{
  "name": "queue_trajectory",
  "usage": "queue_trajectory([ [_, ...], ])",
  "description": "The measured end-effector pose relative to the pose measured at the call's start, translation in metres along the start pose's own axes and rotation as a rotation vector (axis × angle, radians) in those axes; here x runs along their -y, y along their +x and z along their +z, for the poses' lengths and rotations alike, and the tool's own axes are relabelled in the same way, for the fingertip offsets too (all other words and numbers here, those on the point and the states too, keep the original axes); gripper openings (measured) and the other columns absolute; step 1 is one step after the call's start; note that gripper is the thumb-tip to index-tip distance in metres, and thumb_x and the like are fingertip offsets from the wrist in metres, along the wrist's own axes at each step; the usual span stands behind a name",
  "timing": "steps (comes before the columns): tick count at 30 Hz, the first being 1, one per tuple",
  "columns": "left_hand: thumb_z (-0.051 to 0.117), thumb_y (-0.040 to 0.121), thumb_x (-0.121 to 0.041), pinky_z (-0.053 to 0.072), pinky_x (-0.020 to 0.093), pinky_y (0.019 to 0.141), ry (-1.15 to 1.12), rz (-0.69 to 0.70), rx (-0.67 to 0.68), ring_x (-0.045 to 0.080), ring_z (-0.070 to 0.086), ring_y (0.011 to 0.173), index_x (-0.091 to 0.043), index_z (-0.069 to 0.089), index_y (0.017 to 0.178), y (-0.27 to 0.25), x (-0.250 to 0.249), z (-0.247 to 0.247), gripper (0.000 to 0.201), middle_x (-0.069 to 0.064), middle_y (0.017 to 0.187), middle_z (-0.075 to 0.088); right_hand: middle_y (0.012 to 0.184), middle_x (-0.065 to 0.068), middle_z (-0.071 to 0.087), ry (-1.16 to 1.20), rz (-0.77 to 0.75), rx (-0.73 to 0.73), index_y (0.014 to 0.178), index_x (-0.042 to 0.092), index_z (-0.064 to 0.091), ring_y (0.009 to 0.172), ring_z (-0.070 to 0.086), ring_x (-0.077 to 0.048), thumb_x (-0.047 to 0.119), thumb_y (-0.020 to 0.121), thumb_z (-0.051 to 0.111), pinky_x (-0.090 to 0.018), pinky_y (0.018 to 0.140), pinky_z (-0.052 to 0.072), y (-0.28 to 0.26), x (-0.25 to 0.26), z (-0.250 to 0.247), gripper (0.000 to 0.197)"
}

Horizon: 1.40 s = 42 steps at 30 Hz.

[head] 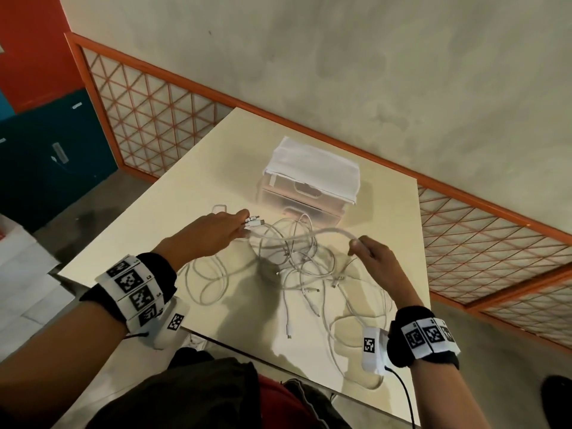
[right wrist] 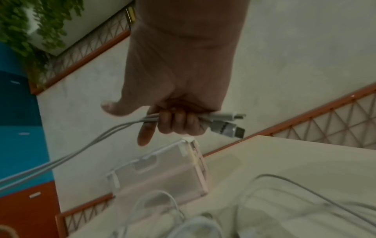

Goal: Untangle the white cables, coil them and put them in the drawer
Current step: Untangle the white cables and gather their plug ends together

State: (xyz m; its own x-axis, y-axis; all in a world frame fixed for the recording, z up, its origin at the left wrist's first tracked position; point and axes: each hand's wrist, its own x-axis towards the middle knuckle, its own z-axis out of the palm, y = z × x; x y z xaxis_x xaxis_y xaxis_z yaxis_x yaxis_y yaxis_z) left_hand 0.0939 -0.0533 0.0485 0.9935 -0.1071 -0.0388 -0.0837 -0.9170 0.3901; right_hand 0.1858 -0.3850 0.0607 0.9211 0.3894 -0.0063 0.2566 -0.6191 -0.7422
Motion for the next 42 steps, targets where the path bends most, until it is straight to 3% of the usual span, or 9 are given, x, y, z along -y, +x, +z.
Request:
queue_trajectory([
  [6,0.068,0.085,-0.021,0.034,0.025,0.057,-0.288,0.031,0.512,0.001,0.05,0.048,-0.018,0.031,0.064,-0.004,0.009,0.019,0.043,-0.003,0.055,0.048,0.043,0.01,0.044,-0.159,0.3,0.39,0.057,0.022,0.073,0.053,0.049,-0.007,0.064,0.085,0.047,-0.027,0.072,0.042,-0.028,-0.047,0.023,0.057],
  [11,0.074,0.079,-0.025,0.039,0.023,0.061,-0.347,0.004,0.741,0.018,0.058,0.063,-0.017,0.028,0.065,-0.009,-0.002,0.032,0.048,0.0,0.061,0.059,0.051,0.008,0.057,-0.258,0.362,0.583,0.052,0.027,0.064,0.049,0.053,0.003,0.057,0.081,0.062,-0.017,0.062,0.039,-0.04,-0.062,0.049,0.041],
  [18,0.056,0.093,-0.015,0.036,0.03,0.063,-0.417,-0.01,0.761,0.012,0.05,0.05,-0.016,0.03,0.067,-0.013,-0.008,0.047,0.037,0.002,0.054,0.051,0.062,0.014,0.054,-0.205,0.043,0.362,0.06,0.015,0.063,0.055,0.052,0.006,-0.001,0.072,0.073,-0.011,0.058,0.036,-0.035,-0.044,0.076,0.022],
  [21,0.059,0.089,-0.01,0.036,0.028,0.061,-0.404,-0.011,0.761,0.009,0.051,0.048,-0.017,0.029,0.066,-0.012,-0.012,0.045,0.04,0.004,0.054,0.049,0.073,0.004,0.055,-0.174,-0.113,0.45,0.08,0.007,0.071,0.063,0.051,0.004,0.001,0.078,0.068,-0.012,0.062,0.036,-0.033,-0.033,0.095,0.007],
  [25,0.064,0.086,-0.011,0.034,0.029,0.061,-0.408,-0.036,0.765,0.012,0.05,0.049,-0.017,0.028,0.066,-0.012,-0.013,0.045,0.042,0.0,0.048,0.05,0.086,0.003,0.05,-0.325,-0.246,0.577,0.091,0.015,0.072,0.077,0.052,-0.013,-0.01,0.076,0.052,-0.031,0.072,0.045,-0.028,-0.036,0.122,0.035],
  [29,0.066,0.085,-0.014,0.033,0.031,0.062,-0.421,-0.086,0.738,0.011,0.05,0.049,-0.017,0.03,0.067,-0.015,-0.015,0.044,0.041,-0.008,0.041,0.055,0.085,-0.003,0.049,-0.38,-0.224,0.596,0.087,0.013,0.07,0.079,0.048,-0.015,0.004,0.075,0.066,-0.036,0.075,0.047,-0.017,-0.033,0.123,0.016],
  [35,0.07,0.083,-0.022,0.034,0.024,0.061,-0.372,-0.096,0.601,0.013,0.05,0.064,-0.018,0.032,0.067,-0.017,-0.021,0.037,0.041,0.001,0.07,0.061,0.079,0.009,0.056,-0.126,-0.278,0.322,0.087,0.008,0.071,0.069,0.052,0.005,0.007,0.089,0.061,-0.02,0.067,0.037,0.002,-0.007,0.108,0.01],
  [38,0.06,0.09,-0.031,0.038,0.012,0.068,-0.459,-0.111,0.461,0.013,0.055,0.083,-0.014,0.046,0.081,-0.014,-0.026,0.033,0.024,0.003,0.101,0.068,0.086,-0.002,0.061,0.044,-0.233,0.166,0.084,0.017,0.07,0.071,0.056,-0.01,0.012,0.084,0.069,-0.019,0.067,0.042,0.012,0.019,0.093,0.006],
  [42,0.048,0.092,-0.048,0.043,0.019,0.065,-0.764,-0.171,0.274,0.008,0.049,0.072,-0.007,0.047,0.112,-0.004,-0.04,0.024,0.045,-0.004,0.09,0.056,0.074,0.01,0.064,0.24,-0.125,0.229,0.079,0.025,0.063,0.06,0.061,-0.012,0.017,0.087,0.066,-0.03,0.065,0.051,0.017,0.05,0.077,0.012],
])
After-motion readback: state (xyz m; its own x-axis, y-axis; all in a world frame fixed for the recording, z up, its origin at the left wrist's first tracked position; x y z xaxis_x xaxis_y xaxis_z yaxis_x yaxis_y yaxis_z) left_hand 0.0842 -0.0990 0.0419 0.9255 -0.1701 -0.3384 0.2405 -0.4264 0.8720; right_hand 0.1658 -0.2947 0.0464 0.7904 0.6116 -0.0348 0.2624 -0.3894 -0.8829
